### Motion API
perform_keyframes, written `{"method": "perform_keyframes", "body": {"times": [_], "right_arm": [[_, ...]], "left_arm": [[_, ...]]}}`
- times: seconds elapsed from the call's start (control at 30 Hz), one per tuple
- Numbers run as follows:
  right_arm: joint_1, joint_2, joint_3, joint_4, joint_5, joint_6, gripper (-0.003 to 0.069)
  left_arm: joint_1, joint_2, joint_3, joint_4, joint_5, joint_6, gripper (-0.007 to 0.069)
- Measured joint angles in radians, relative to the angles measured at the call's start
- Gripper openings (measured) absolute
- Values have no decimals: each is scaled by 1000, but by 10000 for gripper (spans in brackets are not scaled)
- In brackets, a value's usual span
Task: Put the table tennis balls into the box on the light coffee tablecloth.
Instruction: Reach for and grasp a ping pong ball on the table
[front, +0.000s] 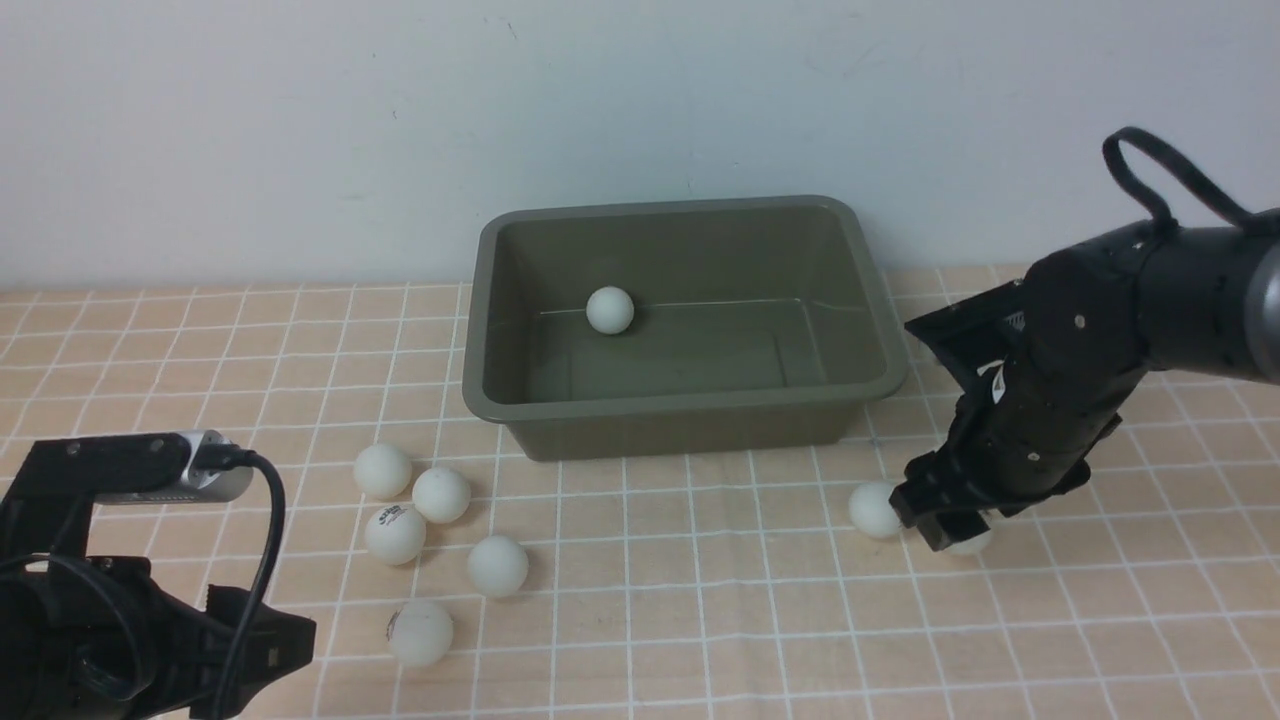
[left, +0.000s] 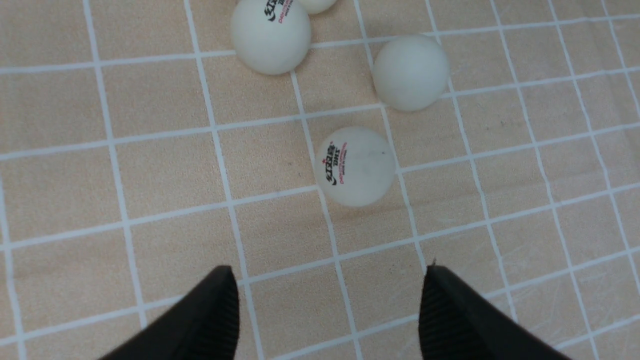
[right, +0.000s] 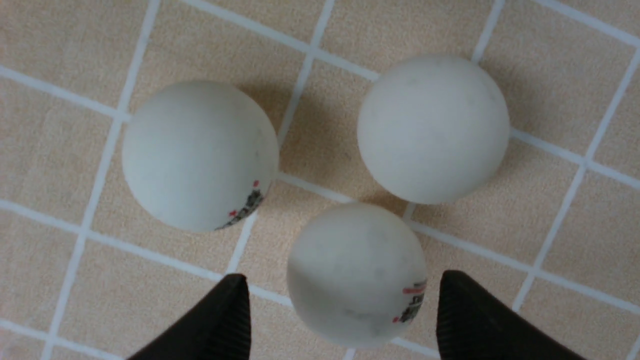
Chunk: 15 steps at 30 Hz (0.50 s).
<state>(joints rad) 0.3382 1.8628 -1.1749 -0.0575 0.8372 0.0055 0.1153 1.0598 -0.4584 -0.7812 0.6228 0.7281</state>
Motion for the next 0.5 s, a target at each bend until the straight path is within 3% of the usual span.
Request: {"method": "perform_keyframes", "body": {"times": [0.4, 0.5], "right_arm": [[0, 35, 0, -9, -34, 0, 441], [0, 36, 0, -11, -33, 0, 372]], "left_arm": [[0, 0, 0, 0, 0, 0, 405], [0, 0, 0, 0, 0, 0, 405]]}}
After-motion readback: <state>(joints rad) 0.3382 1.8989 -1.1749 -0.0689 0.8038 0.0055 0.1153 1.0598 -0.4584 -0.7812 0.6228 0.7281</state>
